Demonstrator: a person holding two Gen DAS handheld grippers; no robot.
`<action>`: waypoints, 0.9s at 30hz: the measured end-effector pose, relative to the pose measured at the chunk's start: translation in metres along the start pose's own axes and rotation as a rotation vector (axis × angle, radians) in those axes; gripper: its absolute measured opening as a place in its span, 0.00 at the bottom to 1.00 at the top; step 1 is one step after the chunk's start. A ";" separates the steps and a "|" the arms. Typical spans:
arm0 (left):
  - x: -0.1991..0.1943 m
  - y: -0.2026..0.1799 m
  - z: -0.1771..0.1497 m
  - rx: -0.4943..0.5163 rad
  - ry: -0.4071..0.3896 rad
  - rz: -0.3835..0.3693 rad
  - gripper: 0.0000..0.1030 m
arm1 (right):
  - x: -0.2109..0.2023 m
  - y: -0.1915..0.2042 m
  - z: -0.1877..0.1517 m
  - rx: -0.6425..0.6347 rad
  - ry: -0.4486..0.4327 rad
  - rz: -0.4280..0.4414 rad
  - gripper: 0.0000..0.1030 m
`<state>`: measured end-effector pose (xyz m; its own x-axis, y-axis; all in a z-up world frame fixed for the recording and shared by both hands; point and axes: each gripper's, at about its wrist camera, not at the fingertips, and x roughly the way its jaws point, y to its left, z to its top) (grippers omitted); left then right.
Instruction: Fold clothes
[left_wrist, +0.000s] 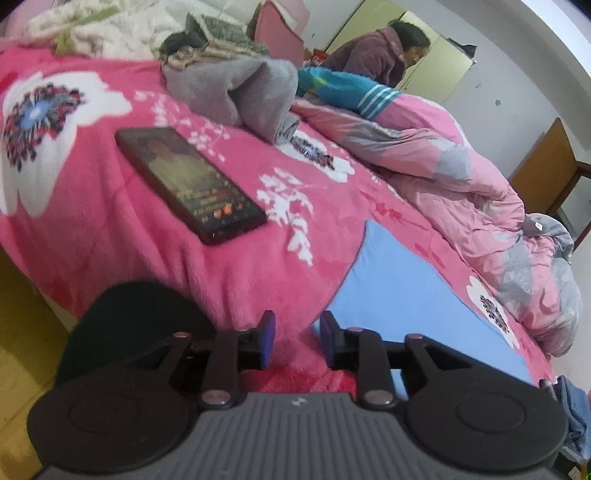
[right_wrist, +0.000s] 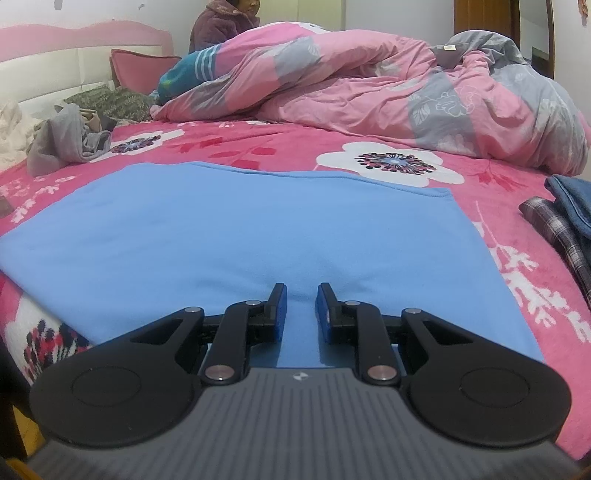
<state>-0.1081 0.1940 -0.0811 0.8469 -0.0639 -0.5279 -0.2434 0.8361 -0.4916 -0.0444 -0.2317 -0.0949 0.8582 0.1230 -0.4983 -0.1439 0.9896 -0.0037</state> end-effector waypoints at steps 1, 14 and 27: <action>-0.001 -0.003 0.002 0.020 -0.004 -0.005 0.34 | 0.000 0.000 0.000 0.002 -0.001 0.002 0.17; 0.018 -0.023 0.001 0.105 0.039 0.063 0.04 | 0.001 0.000 0.000 0.007 -0.004 0.002 0.17; 0.024 -0.005 -0.002 0.043 0.072 0.061 0.04 | -0.001 0.000 0.000 0.004 -0.002 0.001 0.17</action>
